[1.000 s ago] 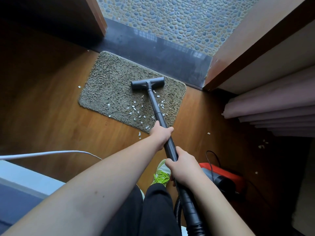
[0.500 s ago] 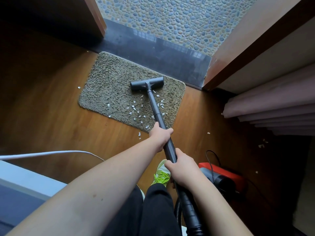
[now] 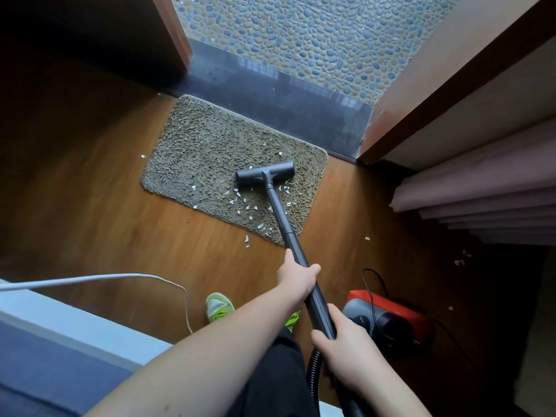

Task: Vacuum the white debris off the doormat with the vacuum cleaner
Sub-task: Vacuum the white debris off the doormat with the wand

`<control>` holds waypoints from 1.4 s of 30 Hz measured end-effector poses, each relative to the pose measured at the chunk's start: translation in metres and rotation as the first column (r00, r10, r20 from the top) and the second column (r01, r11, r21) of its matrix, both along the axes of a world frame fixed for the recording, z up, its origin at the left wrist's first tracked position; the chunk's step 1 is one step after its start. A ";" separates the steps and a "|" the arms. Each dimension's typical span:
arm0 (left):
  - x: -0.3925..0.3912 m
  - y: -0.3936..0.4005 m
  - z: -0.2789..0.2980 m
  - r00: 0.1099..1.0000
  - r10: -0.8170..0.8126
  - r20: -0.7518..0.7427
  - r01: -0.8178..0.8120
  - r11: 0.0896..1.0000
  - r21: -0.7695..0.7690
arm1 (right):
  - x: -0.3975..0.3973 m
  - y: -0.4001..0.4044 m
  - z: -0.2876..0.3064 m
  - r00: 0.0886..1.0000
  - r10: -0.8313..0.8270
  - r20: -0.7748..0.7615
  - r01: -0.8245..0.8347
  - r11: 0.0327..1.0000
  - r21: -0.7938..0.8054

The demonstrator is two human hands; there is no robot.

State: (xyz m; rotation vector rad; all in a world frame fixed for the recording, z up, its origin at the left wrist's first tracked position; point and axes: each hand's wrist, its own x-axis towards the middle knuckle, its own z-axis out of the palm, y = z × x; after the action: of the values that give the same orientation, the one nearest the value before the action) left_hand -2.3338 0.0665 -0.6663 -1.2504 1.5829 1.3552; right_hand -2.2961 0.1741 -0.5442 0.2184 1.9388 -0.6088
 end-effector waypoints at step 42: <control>-0.087 -0.064 -0.018 0.990 0.091 -0.105 -0.095 0.995 -0.041 | -0.085 -0.071 -0.021 0.999 -0.018 -0.045 0.017 1.000 -0.020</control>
State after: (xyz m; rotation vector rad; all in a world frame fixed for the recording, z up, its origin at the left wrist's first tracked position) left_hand -2.4203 0.0023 -0.6846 -1.3151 1.6521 1.4701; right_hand -2.3807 0.1027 -0.5657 0.2113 1.9751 -0.6485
